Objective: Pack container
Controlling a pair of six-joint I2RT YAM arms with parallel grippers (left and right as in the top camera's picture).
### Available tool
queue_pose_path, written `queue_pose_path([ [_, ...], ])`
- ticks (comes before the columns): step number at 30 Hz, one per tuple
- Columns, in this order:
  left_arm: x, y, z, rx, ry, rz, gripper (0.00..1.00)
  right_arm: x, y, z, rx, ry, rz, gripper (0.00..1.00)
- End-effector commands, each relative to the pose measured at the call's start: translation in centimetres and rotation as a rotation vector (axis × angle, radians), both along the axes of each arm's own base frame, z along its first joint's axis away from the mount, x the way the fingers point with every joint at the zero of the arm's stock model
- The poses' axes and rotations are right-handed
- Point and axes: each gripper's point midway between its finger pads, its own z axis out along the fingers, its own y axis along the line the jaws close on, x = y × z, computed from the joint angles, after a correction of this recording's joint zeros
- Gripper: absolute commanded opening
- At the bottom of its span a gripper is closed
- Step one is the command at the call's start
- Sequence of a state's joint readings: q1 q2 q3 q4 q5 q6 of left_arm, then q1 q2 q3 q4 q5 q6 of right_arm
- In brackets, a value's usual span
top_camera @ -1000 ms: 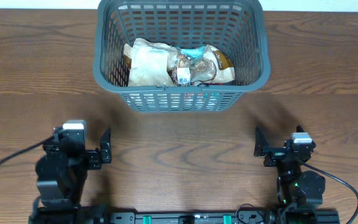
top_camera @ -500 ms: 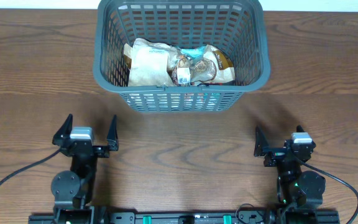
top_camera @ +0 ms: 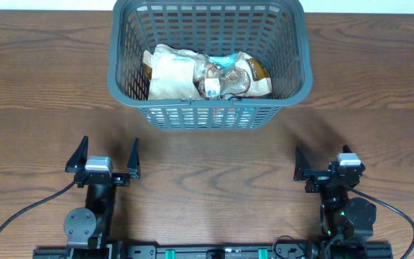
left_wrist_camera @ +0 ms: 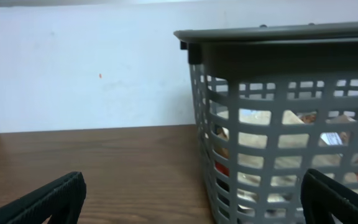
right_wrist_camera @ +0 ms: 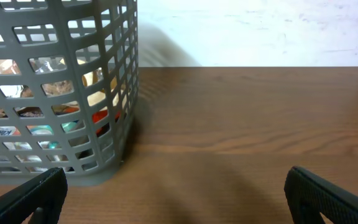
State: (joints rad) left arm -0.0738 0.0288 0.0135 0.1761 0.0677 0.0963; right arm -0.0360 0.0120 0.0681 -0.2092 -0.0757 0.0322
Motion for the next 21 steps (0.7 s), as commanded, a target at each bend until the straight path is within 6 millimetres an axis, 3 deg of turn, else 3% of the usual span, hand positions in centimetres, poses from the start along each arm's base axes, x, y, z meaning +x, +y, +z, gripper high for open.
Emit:
queue_pose_path([
  [1,-0.1,-0.4,-0.6,-0.012,0.013,-0.018,0.98,0.0,0.3,-0.1,-0.017,-0.003,0.018,0.99],
  [13,-0.4,-0.7,-5.8,-0.144,0.242,-0.026,0.99,0.0,0.3,-0.1,-0.018,-0.003,0.018,0.99],
  [21,-0.4,-1.0,-5.8,-0.165,0.244,-0.038,0.99,0.0,0.3,-0.1,-0.017,-0.003,0.018,0.99],
])
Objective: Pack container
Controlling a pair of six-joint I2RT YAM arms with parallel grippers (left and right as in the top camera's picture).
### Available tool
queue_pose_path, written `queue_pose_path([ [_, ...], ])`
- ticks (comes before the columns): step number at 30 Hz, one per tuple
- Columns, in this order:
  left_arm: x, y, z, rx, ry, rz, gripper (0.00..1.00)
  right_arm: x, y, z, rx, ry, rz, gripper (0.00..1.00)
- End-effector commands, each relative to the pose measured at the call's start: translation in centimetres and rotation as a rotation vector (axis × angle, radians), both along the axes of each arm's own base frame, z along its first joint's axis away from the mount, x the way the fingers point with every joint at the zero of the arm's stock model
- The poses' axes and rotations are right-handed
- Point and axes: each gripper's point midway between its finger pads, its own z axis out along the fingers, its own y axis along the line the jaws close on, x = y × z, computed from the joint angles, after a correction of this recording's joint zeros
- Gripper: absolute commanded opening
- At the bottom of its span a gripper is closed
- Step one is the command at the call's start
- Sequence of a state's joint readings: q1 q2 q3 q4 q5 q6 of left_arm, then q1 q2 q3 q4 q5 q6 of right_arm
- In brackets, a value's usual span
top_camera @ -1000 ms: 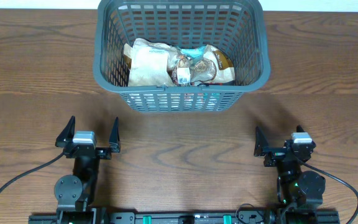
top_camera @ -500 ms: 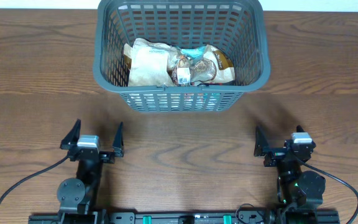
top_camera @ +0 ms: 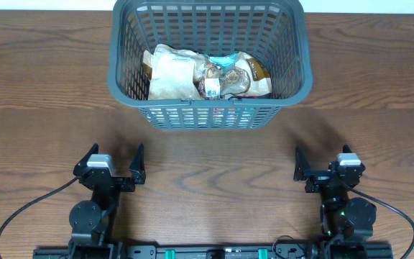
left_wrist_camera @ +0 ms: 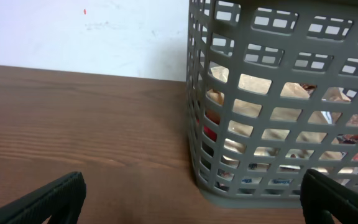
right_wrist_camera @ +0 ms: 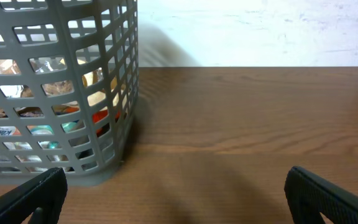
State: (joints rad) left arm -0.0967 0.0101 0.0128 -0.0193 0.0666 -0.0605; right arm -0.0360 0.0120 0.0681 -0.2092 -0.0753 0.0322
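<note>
A grey slatted basket (top_camera: 208,18) stands at the far middle of the wooden table. Inside it lie several snack packets (top_camera: 207,75), beige and brown. They also show through the basket's wall (left_wrist_camera: 278,118) in the left wrist view and through the wall (right_wrist_camera: 55,93) in the right wrist view. My left gripper (top_camera: 113,162) is low near the front edge, open and empty, facing the basket's left corner. My right gripper (top_camera: 325,169) is at the front right, also open and empty, with bare wood between its fingertips.
A white wall (right_wrist_camera: 260,31) backs the table behind the basket. Black cables (top_camera: 27,212) run from both arm bases along the front edge. Bare wooden tabletop (top_camera: 207,173) lies between the grippers and the basket.
My left gripper has drawn back a little toward its base and now sits lower. Its view no longer shows the basket's rim and takes in more tabletop. The right arm has not moved.
</note>
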Motion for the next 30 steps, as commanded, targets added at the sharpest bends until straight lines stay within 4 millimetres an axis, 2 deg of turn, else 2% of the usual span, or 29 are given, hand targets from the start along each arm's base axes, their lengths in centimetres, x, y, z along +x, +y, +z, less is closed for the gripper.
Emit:
queue_pose_path([
  [1,-0.2,-0.6,-1.4,-0.026,0.051,-0.029,0.99,0.0,0.3,-0.1,-0.017,-0.003,0.019,0.99],
  [8,-0.2,-0.8,-1.3,-0.004,0.045,-0.044,0.99,0.0,0.3,-0.1,-0.017,-0.003,0.018,0.99],
  [13,-0.4,-1.6,-1.3,0.116,0.025,-0.104,0.99,0.0,0.3,-0.1,-0.017,-0.003,0.019,0.99],
  [30,-0.5,-2.2,-1.2,0.145,0.018,-0.133,0.99,0.0,0.3,-0.1,-0.017,-0.003,0.019,0.99],
])
